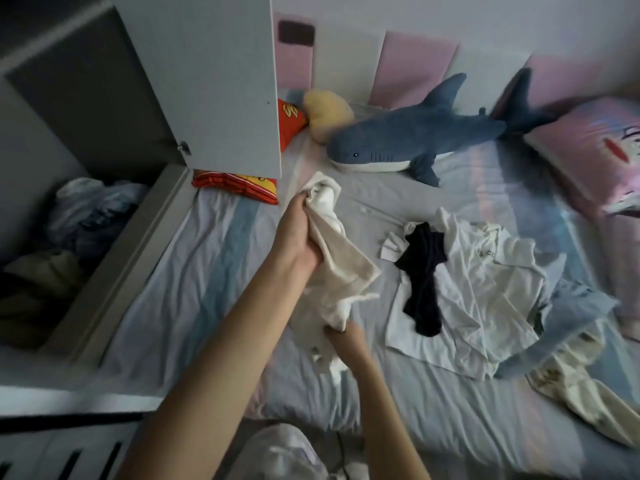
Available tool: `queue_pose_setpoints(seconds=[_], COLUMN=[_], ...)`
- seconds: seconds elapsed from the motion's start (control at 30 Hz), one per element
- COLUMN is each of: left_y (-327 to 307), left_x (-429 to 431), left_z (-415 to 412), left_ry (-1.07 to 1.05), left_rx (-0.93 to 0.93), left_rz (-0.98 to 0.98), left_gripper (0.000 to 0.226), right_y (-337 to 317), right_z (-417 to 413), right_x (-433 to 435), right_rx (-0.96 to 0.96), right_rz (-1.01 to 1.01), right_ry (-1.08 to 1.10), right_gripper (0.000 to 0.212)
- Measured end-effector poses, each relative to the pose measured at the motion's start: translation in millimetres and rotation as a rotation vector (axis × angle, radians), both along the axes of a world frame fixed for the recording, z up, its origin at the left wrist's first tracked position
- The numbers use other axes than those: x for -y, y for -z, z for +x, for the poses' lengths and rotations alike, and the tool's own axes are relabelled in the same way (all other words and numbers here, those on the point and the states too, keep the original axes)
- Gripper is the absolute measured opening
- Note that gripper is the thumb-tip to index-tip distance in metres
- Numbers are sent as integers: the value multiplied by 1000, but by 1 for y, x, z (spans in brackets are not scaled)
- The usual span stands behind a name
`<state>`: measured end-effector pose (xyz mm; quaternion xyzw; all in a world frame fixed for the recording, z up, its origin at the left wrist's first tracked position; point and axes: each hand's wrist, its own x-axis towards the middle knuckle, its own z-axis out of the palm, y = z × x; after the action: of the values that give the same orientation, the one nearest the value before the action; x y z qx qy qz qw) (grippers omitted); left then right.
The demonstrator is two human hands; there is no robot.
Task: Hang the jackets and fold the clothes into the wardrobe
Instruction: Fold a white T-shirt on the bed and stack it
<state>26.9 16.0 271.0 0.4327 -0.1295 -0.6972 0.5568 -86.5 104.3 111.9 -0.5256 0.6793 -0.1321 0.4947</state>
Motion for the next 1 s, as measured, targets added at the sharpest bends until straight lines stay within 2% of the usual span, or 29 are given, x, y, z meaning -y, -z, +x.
queue_pose_setpoints(seconds=[0.07, 0.13, 0.17, 0.23, 0.3, 0.37, 0.43, 0.47, 0.5, 0.53, 0.6, 0.67, 0.77, 0.83, 0.87, 0.9, 0.97, 1.0], left_y=[6, 17, 23, 38, 59, 70, 77, 75, 69, 64, 51, 36, 13, 3, -5, -13, -23, -25], left_x=[5, 7, 5, -6, -22, -41, -47, -48, -49, -48, -46, -39, -27, -22, -21, -23, -21, -18], left_z=[16, 30, 35, 40, 36, 22, 8, 5, 4, 6, 7, 7, -1, -3, -4, -5, -3, -1], left_ry=[-9, 57, 128, 273, 424, 522, 372, 247, 109, 67, 25, -82, -187, -190, -169, -139, -117, -140], left_rx=[34, 88, 187, 446, 579, 649, 774, 799, 802, 762, 608, 491, 375, 251, 162, 78, -7, -12], left_rz=[-2, -38, -47, -52, -92, -226, -269, -242, -221, -205, -156, -57, -27, -40, -37, -28, -42, -71], left_gripper=[23, 31, 41, 79, 112, 110, 90, 70, 51, 42, 40, 36, 37, 33, 33, 33, 35, 37], right_y=[-3, -20, -32, -60, -88, -114, -137, -144, -152, -154, -155, -155, -154, -149, -145, -139, -131, -130], right_z=[-2, -14, -19, -25, -19, -4, 4, 6, 4, -1, -21, -43, -72, -77, -78, -76, -72, -71], right_x=[5, 22, 32, 53, 68, 75, 76, 75, 75, 76, 80, 86, 89, 90, 91, 93, 98, 100], right_rx=[-22, 149, 249, 449, 646, 823, 910, 921, 878, 771, 497, 319, 297, 201, 135, 92, 87, 130], right_rz=[60, 104, 113, 93, 59, 42, 7, -13, -33, -79, -182, -158, -73, -54, -72, -97, -224, -294], right_ry=[225, 459, 543, 631, 612, 542, 379, 270, 136, 2, -228, -387, -503, -547, -565, -548, -380, -261], right_gripper=[31, 25, 19, 18, 18, 25, 24, 20, 18, 18, 25, 45, 77, 87, 82, 67, 21, 19])
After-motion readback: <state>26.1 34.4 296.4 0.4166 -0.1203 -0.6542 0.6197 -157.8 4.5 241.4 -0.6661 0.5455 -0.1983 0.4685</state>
